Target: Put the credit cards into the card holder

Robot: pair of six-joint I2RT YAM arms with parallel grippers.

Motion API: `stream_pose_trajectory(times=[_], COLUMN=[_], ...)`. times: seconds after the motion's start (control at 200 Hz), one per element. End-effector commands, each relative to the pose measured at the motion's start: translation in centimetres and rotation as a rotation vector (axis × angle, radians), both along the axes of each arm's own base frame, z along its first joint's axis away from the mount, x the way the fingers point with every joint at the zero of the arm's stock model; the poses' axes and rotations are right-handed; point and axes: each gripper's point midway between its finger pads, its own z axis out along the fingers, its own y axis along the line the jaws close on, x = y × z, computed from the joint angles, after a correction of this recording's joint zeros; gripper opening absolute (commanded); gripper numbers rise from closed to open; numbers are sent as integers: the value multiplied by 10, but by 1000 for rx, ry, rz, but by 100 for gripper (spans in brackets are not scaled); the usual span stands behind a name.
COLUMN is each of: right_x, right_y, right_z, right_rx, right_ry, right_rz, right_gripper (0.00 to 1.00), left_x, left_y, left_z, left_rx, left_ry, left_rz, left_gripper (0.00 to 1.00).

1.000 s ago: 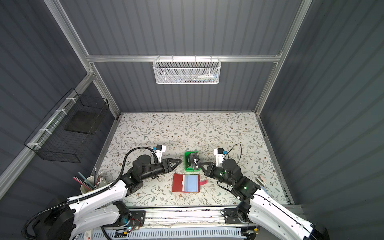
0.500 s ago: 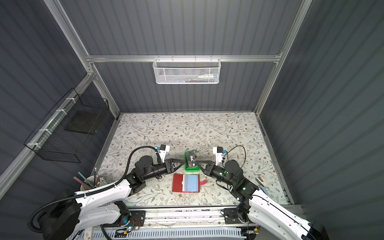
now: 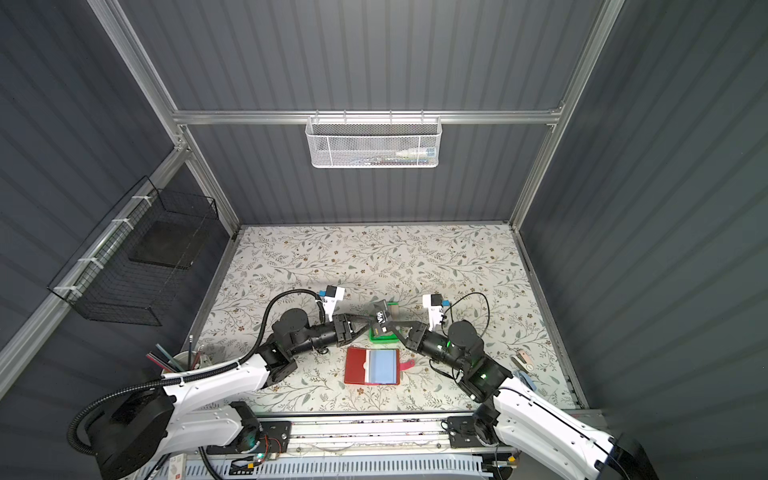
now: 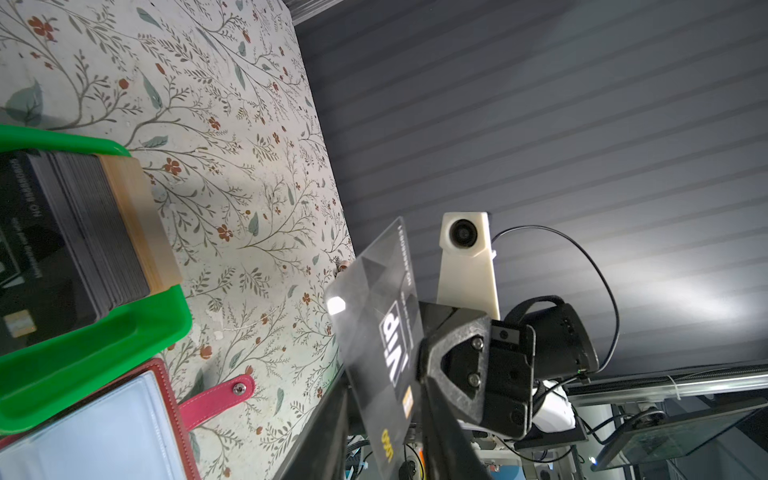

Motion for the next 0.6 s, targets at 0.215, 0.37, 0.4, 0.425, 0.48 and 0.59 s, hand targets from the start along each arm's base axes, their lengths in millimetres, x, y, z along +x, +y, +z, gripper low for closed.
stream_pose_trajectory(times=[0.215, 0.37, 0.4, 0.425, 0.48, 0.59], right_x=[-3, -3, -2, -2, -2, -2], right_y=[1, 0, -1, -2, -3, -4], right_z=[3, 0, 0, 0, -3, -4], right_rx=[42, 47, 49, 51, 53, 56], right_ry=[-6, 1, 2, 2, 7, 9], right_rz=[6, -8, -15, -21, -31, -43], right_gripper=[3, 3, 3, 3, 3, 4], left_x=[-3, -5, -5, -4, -4, -2], left_y=[-8, -10, -10, -10, -10, -10], left_z=[30, 34, 34, 34, 35, 37], left_rx=[-80, -94, -95, -95, -98, -100], left_ry=[-38, -47, -47, -47, -49, -53], left_rz=[-32, -39, -37, -33, -30, -18], left_gripper=[19, 14, 13, 12, 10, 7])
